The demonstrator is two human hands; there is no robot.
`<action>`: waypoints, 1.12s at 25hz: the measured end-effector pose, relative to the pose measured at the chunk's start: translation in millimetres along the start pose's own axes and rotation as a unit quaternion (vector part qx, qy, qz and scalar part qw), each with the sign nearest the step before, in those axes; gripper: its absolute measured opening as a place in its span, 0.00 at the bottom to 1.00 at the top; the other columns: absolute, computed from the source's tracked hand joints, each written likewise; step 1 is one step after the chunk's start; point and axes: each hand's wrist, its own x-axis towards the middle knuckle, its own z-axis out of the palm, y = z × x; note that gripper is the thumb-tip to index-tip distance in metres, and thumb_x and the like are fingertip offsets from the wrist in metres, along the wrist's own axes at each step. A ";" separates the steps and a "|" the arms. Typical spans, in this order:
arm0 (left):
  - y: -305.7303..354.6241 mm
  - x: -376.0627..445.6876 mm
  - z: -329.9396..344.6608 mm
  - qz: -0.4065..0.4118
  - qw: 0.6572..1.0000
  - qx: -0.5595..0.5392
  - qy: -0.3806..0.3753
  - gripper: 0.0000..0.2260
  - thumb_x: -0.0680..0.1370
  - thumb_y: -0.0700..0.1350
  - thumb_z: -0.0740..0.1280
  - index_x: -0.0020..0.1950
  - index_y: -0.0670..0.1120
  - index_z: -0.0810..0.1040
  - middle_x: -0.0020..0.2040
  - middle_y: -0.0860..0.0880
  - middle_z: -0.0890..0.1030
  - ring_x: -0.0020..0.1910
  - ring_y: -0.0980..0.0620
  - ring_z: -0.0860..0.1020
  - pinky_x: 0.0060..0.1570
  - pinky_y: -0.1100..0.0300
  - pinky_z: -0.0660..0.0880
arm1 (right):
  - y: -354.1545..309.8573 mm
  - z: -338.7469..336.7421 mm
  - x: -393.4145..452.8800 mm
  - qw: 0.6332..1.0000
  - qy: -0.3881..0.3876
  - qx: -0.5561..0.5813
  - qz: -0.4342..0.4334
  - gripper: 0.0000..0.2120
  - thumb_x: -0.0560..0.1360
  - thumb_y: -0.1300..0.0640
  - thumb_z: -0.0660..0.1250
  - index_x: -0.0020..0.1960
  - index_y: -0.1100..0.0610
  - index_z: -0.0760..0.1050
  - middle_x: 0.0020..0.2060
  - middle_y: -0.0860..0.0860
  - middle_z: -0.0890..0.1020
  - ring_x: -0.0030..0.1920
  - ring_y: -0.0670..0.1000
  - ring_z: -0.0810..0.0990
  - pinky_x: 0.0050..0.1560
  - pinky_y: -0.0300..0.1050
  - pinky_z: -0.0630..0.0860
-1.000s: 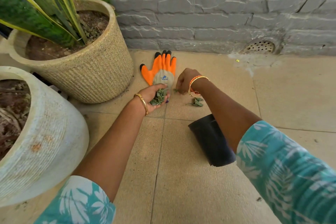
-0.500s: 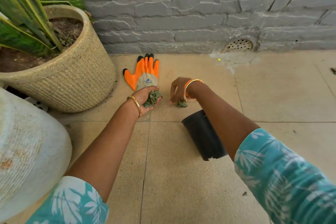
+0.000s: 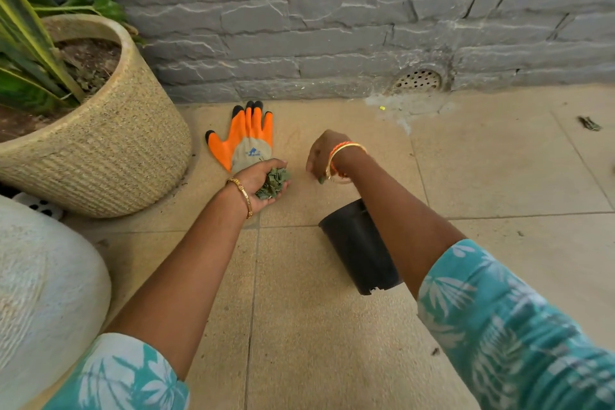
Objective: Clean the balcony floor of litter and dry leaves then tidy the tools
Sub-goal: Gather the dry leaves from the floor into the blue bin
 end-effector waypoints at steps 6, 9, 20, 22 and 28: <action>25.5 -10.1 29.5 0.076 0.977 -0.156 -0.122 0.08 0.83 0.46 0.54 0.51 0.48 0.72 0.42 0.51 0.85 0.32 0.60 0.82 0.35 0.69 0.77 | 25.4 -45.3 -36.3 0.884 0.055 0.464 0.016 0.11 0.65 0.69 0.75 0.39 0.59 0.74 0.36 0.55 0.81 0.38 0.51 0.82 0.37 0.41 0.82; 23.8 -27.3 73.7 0.083 0.978 -0.087 -0.168 0.14 0.81 0.55 0.59 0.47 0.45 0.75 0.46 0.47 0.81 0.32 0.56 0.79 0.27 0.68 0.76 | 39.3 -58.2 -52.9 0.842 0.065 0.535 0.026 0.12 0.68 0.72 0.71 0.44 0.60 0.72 0.38 0.57 0.80 0.38 0.52 0.82 0.39 0.43 0.82; 33.8 -46.0 235.6 0.043 0.946 0.178 -0.268 0.08 0.77 0.37 0.64 0.38 0.44 0.70 0.28 0.48 0.75 0.31 0.54 0.74 0.24 0.69 0.73 | 168.4 -103.9 -110.2 0.801 0.315 0.485 0.153 0.07 0.73 0.67 0.67 0.38 0.57 0.75 0.37 0.53 0.79 0.42 0.50 0.77 0.40 0.40 0.77; 41.6 -45.3 264.9 0.066 0.936 0.218 -0.269 0.08 0.76 0.37 0.65 0.38 0.43 0.70 0.31 0.47 0.75 0.30 0.54 0.74 0.24 0.67 0.74 | 206.8 -111.6 -110.5 0.803 0.380 0.411 0.204 0.08 0.74 0.67 0.64 0.40 0.58 0.78 0.39 0.53 0.81 0.45 0.52 0.76 0.46 0.45 0.77; 12.5 4.0 338.1 0.065 0.908 0.333 -0.244 0.05 0.74 0.38 0.67 0.39 0.44 0.72 0.37 0.44 0.77 0.30 0.53 0.77 0.22 0.67 0.74 | 308.5 -141.8 -107.9 0.853 0.395 0.165 0.299 0.17 0.75 0.65 0.62 0.63 0.56 0.73 0.64 0.56 0.71 0.62 0.55 0.72 0.61 0.46 0.70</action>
